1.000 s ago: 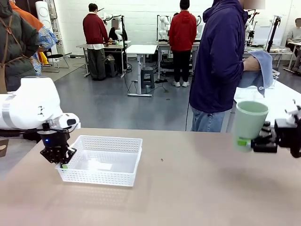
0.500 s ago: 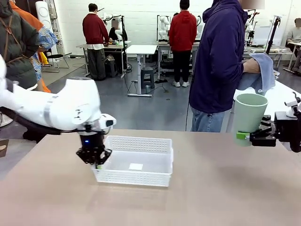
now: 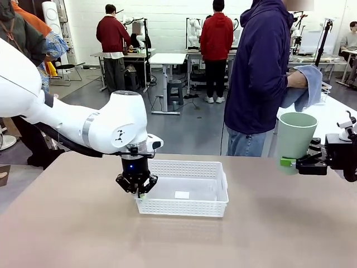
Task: Clean and organize the cups into the basket.
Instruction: Pick up the Organizing basket and move it to the center of the table, then pick up the Reusable plastic cup from the right side of the table and place it inside the Organizing basket.
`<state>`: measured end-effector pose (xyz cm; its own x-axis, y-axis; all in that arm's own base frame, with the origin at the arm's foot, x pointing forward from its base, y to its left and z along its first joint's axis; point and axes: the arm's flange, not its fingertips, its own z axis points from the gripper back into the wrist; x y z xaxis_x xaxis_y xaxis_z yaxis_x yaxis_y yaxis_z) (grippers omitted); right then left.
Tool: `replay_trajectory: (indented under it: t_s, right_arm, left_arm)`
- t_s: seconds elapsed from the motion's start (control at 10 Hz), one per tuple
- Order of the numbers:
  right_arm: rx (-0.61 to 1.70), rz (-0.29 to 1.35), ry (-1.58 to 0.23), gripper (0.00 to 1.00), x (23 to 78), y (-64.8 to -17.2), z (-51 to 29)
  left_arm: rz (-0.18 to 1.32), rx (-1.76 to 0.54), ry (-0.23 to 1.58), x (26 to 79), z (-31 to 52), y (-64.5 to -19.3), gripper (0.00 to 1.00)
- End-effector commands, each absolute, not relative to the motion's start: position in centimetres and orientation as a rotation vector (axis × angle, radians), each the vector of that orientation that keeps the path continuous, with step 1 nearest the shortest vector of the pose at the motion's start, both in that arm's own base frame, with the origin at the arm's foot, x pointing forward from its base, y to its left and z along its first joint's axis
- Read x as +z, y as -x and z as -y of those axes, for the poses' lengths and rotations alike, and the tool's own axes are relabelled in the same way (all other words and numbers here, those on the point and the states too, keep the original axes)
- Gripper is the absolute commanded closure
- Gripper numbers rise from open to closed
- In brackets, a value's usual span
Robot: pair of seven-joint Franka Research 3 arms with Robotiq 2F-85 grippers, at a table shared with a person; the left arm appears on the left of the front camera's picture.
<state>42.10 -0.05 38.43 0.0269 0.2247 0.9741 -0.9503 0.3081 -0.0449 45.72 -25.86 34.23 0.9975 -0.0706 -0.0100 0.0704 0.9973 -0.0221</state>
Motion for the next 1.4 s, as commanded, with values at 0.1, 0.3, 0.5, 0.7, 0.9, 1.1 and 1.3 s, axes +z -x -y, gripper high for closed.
replay_trajectory:
  t_s: [0.1, 0.3, 0.5, 0.7, 0.9, 1.1, 1.3]
  right_arm:
    - [1.098, 1.193, -0.814, 0.24, 38.5, -42.0, 0.4]
    - [1.226, 1.140, -0.780, 0.21, 39.5, -42.1, -2.2]
    - [1.393, 0.955, -0.692, 0.21, 42.8, -43.7, -10.3]
    - [1.537, 0.710, -0.545, 0.21, 44.6, -44.7, -17.7]
    - [1.608, 0.461, -0.370, 0.21, 44.3, -45.4, -24.0]
    - [1.655, 0.275, -0.226, 0.21, 43.6, -45.6, -28.8]
    - [1.685, 0.227, -0.184, 0.21, 42.4, -45.8, -31.5]
  left_arm:
    - [-0.011, -0.071, 0.022, 34.2, 25.9, -45.7, 1.00]
    - [-0.011, -0.071, 0.022, 34.2, 25.9, -45.7, 1.00]
    - [-0.011, -0.071, 0.022, 34.2, 25.9, -45.7, 1.00]
    - [-0.011, -0.071, 0.022, 34.2, 25.9, -45.7, 1.00]
    - [-0.011, -0.071, 0.022, 34.2, 25.9, -45.7, 1.00]
    - [-0.011, -0.071, 0.022, 34.2, 25.9, -45.7, 1.00]
    - [-0.011, -0.071, 0.022, 34.2, 25.9, -45.7, 1.00]
